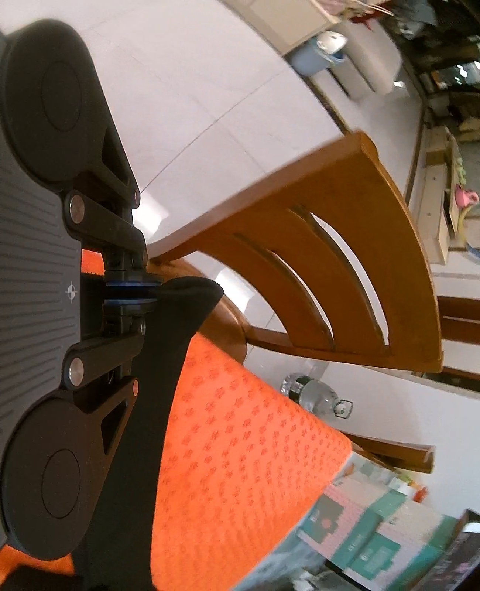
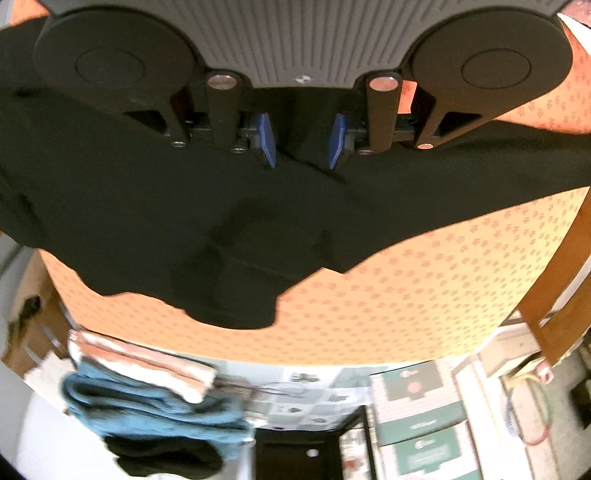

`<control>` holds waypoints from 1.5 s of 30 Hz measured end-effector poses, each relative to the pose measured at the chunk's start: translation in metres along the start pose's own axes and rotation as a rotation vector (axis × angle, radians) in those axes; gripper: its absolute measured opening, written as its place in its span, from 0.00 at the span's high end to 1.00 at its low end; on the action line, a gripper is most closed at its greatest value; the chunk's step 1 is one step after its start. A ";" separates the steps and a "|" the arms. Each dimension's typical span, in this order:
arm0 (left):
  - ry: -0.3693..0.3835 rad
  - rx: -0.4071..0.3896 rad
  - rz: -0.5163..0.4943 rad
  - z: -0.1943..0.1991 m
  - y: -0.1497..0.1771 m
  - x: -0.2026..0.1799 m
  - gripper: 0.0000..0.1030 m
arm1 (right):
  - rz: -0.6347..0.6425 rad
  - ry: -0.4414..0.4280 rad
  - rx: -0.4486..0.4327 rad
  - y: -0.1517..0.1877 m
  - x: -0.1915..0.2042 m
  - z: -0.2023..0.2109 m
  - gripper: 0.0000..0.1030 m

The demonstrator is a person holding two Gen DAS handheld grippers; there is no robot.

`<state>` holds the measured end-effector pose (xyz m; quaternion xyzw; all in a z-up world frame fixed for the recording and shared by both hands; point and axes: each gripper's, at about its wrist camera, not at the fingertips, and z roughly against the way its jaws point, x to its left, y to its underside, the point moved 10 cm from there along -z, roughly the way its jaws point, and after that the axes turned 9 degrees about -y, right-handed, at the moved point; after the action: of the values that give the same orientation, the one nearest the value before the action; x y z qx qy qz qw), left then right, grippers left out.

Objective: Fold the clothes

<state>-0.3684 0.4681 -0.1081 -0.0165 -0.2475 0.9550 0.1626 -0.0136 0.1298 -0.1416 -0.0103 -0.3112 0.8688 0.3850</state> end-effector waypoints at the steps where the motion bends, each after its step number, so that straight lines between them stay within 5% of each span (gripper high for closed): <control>1: 0.004 0.001 0.011 0.008 0.005 0.002 0.92 | 0.012 -0.008 0.003 -0.003 0.004 -0.005 0.65; 6: 0.016 0.020 0.046 0.035 0.031 0.011 0.92 | 0.064 -0.035 0.023 -0.013 0.022 -0.026 0.65; 15: -0.021 0.139 0.021 0.024 0.086 0.012 0.88 | 0.176 0.024 0.071 -0.018 0.029 -0.056 0.65; 19: 0.003 0.061 0.030 0.038 0.077 0.009 0.49 | 0.193 0.052 0.073 -0.018 0.024 -0.059 0.74; 21: 0.018 0.016 0.016 0.046 0.069 0.003 0.43 | 0.187 0.057 0.061 -0.019 0.020 -0.055 0.92; 23: 0.035 -0.014 -0.019 0.051 0.063 -0.009 0.36 | 0.161 0.055 0.039 -0.021 0.013 -0.048 0.96; 35: 0.262 -0.136 -0.316 0.082 0.043 -0.133 0.27 | -0.046 0.184 -0.177 -0.024 -0.068 0.064 0.97; 45: 0.419 -0.085 -0.522 0.088 0.071 -0.243 0.27 | -0.293 0.421 -0.250 0.042 -0.192 0.171 0.97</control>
<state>-0.1695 0.2914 -0.0768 -0.1553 -0.2444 0.8458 0.4481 0.0491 -0.1128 -0.0692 -0.1929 -0.3273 0.7374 0.5584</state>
